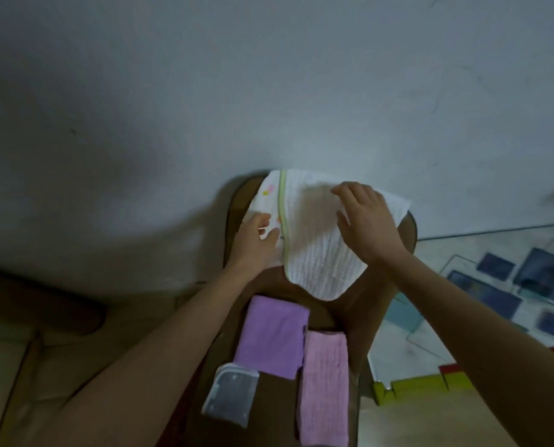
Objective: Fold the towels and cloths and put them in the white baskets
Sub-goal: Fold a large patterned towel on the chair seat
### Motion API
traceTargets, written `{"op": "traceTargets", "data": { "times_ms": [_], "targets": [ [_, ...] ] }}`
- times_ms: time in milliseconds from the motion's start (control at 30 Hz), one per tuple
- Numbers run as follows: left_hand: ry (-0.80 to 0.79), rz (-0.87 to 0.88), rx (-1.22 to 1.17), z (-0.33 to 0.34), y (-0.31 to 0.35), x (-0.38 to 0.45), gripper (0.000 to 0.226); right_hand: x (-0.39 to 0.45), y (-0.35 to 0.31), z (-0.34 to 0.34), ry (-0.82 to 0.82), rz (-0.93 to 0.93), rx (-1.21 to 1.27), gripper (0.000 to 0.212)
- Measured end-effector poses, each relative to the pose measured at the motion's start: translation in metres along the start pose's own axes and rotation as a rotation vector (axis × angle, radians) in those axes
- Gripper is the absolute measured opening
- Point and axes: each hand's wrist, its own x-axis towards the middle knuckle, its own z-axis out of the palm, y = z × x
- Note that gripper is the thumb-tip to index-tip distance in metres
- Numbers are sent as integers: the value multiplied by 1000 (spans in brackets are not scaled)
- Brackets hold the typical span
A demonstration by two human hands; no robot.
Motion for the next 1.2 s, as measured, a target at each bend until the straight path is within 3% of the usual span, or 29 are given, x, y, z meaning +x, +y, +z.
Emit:
{"op": "traceTargets", "data": {
  "times_ms": [133,200,267,400,567,667,733,967,1033,1100,1200],
  "targets": [
    [18,-162,-88,21,30,19,53,38,6,-2,-135,-335,-151,47],
    [52,-232,-144,25,36,29,49,54,7,-3,-176,-447,-205,49],
    [55,-269,-171,26,44,33,39,67,8,-3,-271,-445,-195,51],
    [-176,-228,-129,32,46,20,34,84,11,3,-407,-314,-75,53],
    [-1,-164,-162,37,43,18,38,94,10,4,-448,-378,-92,66],
    [-87,-253,-290,39,43,23,37,99,8,1,-485,-457,-215,70],
    [-148,-254,-271,43,41,21,16,105,7,-2,-480,-475,-255,66],
    [-191,-144,-222,14,37,-19,33,105,12,-1,-297,-609,-281,23],
    [-226,-75,-191,-7,40,-30,30,98,15,-8,-207,-605,-190,14],
    [-229,-14,-192,-26,49,-38,31,90,16,-23,-161,-537,-46,18],
    [-194,25,-244,-45,66,-45,31,74,12,-56,-215,-368,208,24]
  ]
}}
